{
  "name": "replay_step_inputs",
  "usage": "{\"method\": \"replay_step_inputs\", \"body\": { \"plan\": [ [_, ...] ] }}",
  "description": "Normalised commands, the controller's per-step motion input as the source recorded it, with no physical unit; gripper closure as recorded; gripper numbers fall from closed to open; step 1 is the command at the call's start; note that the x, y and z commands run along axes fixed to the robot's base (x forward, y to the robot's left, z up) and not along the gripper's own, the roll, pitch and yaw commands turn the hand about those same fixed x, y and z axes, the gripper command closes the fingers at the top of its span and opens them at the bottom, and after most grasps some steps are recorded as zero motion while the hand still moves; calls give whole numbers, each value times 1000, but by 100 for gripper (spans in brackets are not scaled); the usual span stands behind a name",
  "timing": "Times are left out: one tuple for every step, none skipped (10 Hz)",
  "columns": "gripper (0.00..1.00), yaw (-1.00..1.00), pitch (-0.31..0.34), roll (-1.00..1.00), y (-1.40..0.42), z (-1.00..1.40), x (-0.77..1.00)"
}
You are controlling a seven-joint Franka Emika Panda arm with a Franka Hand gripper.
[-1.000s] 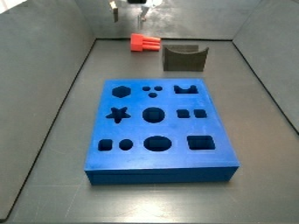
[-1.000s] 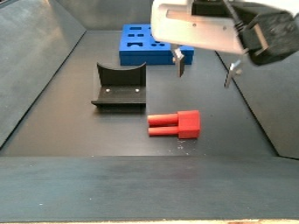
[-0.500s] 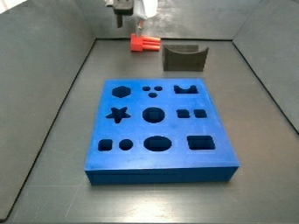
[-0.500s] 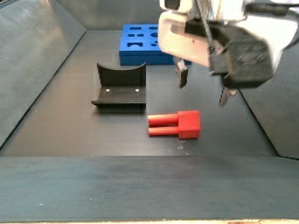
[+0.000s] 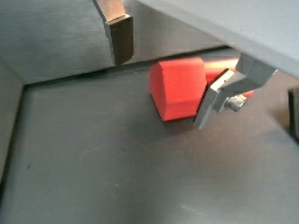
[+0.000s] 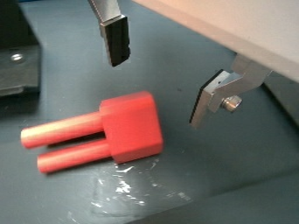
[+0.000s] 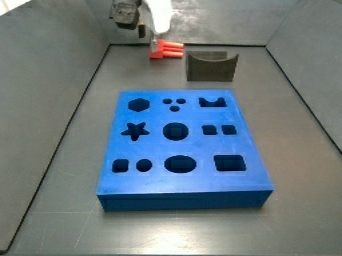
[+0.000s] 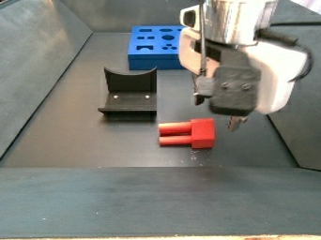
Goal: Pick up the 3 prong object. Move up. Place the 3 prong object on the fixture. Regrasp the 3 prong object. Move to above the board. Insert the 3 prong object.
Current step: Pick up the 3 prong object.
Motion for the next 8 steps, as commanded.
{"method": "replay_step_inputs", "body": {
  "plan": [
    [0, -803, 0, 246, 157, -337, 34],
    [0, -783, 0, 220, 180, -331, 37],
    [0, -740, 0, 223, 220, -294, 29],
    [0, -726, 0, 211, 240, -283, 46],
    [0, -711, 0, 157, 266, -251, 143],
    [0, -674, 0, 100, 311, -203, 229],
    [0, -649, -49, 17, 280, -177, 283],
    [0, -597, -103, 0, 194, -160, 309]
  ]
}}
